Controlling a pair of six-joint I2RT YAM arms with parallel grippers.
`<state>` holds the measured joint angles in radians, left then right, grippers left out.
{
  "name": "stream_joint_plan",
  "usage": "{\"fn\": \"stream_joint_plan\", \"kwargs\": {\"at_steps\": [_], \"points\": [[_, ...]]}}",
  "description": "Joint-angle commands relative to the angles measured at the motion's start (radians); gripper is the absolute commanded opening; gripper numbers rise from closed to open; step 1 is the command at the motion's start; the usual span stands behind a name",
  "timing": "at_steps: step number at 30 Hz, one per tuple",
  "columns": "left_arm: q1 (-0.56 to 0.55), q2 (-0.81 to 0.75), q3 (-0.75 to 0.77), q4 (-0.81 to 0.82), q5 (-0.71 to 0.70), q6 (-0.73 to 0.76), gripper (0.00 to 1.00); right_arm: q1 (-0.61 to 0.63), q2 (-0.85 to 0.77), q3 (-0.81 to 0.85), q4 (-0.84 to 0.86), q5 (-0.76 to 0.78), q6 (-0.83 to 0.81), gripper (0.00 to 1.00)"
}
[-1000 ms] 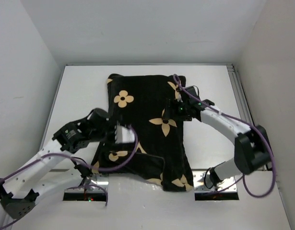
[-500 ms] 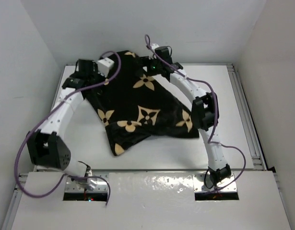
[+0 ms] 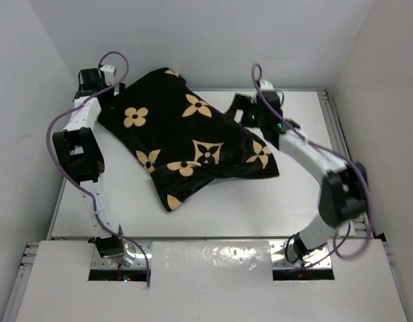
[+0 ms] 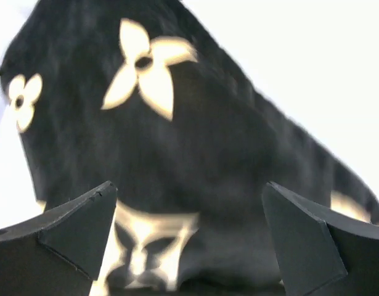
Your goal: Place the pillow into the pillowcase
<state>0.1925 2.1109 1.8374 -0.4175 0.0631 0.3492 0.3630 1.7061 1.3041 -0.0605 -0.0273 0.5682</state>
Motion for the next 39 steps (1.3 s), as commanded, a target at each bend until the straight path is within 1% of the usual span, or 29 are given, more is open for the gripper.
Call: {"fn": "stream_joint_plan", "kwargs": {"at_steps": [1, 2, 3, 4, 6, 8, 10, 11, 13, 14, 17, 18, 20, 21, 22, 23, 24, 27, 28, 30, 31, 32, 33, 34, 35, 36, 37, 38, 39], "points": [[0.028, 0.070, 0.117, 0.077, 0.076, -0.013, 1.00, 0.067, -0.251, -0.317, 0.023, 0.099, 0.235, 0.99], [0.033, 0.099, 0.126, 0.091, 0.110, -0.010, 1.00, 0.083, -0.302, -0.389, 0.045, 0.113, 0.295, 0.99], [0.035, 0.112, 0.128, 0.098, 0.179, -0.007, 1.00, 0.099, -0.382, -0.458, 0.086, 0.153, 0.423, 0.98], [0.033, 0.126, 0.129, 0.105, 0.191, -0.007, 1.00, 0.131, -0.413, -0.561, 0.085, 0.179, 0.491, 0.94], [0.024, 0.167, 0.132, 0.106, 0.205, -0.006, 1.00, 0.165, -0.459, -0.643, 0.103, 0.240, 0.641, 0.93], [0.018, 0.207, 0.140, 0.091, 0.198, 0.002, 1.00, 0.204, -0.465, -0.726, 0.155, 0.274, 0.740, 0.94], [0.016, 0.224, 0.135, 0.074, 0.195, 0.016, 1.00, 0.221, -0.454, -0.761, 0.201, 0.288, 0.772, 0.96], [0.016, 0.228, 0.129, 0.069, 0.193, 0.017, 0.96, 0.221, -0.435, -0.775, 0.214, 0.296, 0.791, 0.97], [0.021, 0.224, 0.114, 0.063, 0.201, 0.027, 0.78, 0.203, -0.395, -0.792, 0.275, 0.297, 0.814, 0.98], [0.021, 0.212, 0.090, 0.063, 0.202, 0.027, 0.64, 0.191, -0.376, -0.795, 0.341, 0.291, 0.799, 0.98], [0.030, 0.167, 0.036, 0.057, 0.214, 0.050, 0.47, 0.140, -0.314, -0.773, 0.424, 0.280, 0.747, 0.96], [0.033, 0.156, -0.007, 0.056, 0.218, 0.072, 0.40, 0.127, -0.300, -0.754, 0.412, 0.283, 0.715, 0.94], [0.039, 0.123, -0.045, 0.036, 0.218, 0.102, 0.29, 0.090, -0.273, -0.714, 0.393, 0.282, 0.708, 0.91], [0.044, 0.110, -0.087, 0.029, 0.215, 0.126, 0.21, 0.074, -0.267, -0.717, 0.401, 0.279, 0.707, 0.87], [0.045, 0.100, -0.110, 0.025, 0.210, 0.138, 0.17, 0.047, -0.255, -0.720, 0.407, 0.273, 0.717, 0.83], [0.050, 0.081, -0.131, 0.019, 0.204, 0.146, 0.10, 0.033, -0.241, -0.723, 0.406, 0.261, 0.734, 0.79], [0.053, 0.071, -0.174, 0.019, 0.187, 0.152, 0.06, 0.016, -0.208, -0.724, 0.400, 0.224, 0.781, 0.75], [0.079, 0.029, -0.231, 0.010, 0.187, 0.128, 0.05, -0.041, -0.146, -0.732, 0.390, 0.156, 0.844, 0.68], [0.093, 0.014, -0.259, -0.024, 0.193, 0.129, 0.05, -0.058, -0.139, -0.730, 0.390, 0.150, 0.848, 0.64], [0.097, -0.035, -0.289, -0.078, 0.214, 0.163, 0.06, -0.078, -0.111, -0.711, 0.361, 0.147, 0.806, 0.62], [0.094, -0.057, -0.323, -0.137, 0.227, 0.190, 0.06, -0.107, -0.094, -0.668, 0.350, 0.142, 0.780, 0.60], [0.093, -0.110, -0.343, -0.171, 0.243, 0.218, 0.09, -0.128, -0.076, -0.640, 0.335, 0.126, 0.729, 0.51], [0.088, -0.139, -0.369, -0.196, 0.266, 0.271, 0.10, -0.177, -0.012, -0.558, 0.324, 0.072, 0.708, 0.46], [0.073, -0.200, -0.413, -0.255, 0.280, 0.307, 0.12, -0.208, 0.031, -0.501, 0.330, 0.034, 0.684, 0.34], [0.061, -0.230, -0.438, -0.280, 0.294, 0.347, 0.17, -0.234, 0.077, -0.436, 0.321, -0.011, 0.627, 0.29], [0.032, -0.294, -0.496, -0.317, 0.297, 0.426, 0.19, -0.281, 0.189, -0.244, 0.241, -0.102, 0.593, 0.24], [0.016, -0.322, -0.526, -0.331, 0.296, 0.473, 0.21, -0.297, 0.251, -0.112, 0.240, -0.141, 0.552, 0.20], [-0.004, -0.353, -0.550, -0.351, 0.285, 0.552, 0.25, -0.305, 0.310, 0.026, 0.080, -0.172, 0.448, 0.17], [-0.022, -0.377, -0.575, -0.362, 0.279, 0.580, 0.26, -0.306, 0.379, 0.343, -0.018, -0.201, 0.391, 0.17]]}}
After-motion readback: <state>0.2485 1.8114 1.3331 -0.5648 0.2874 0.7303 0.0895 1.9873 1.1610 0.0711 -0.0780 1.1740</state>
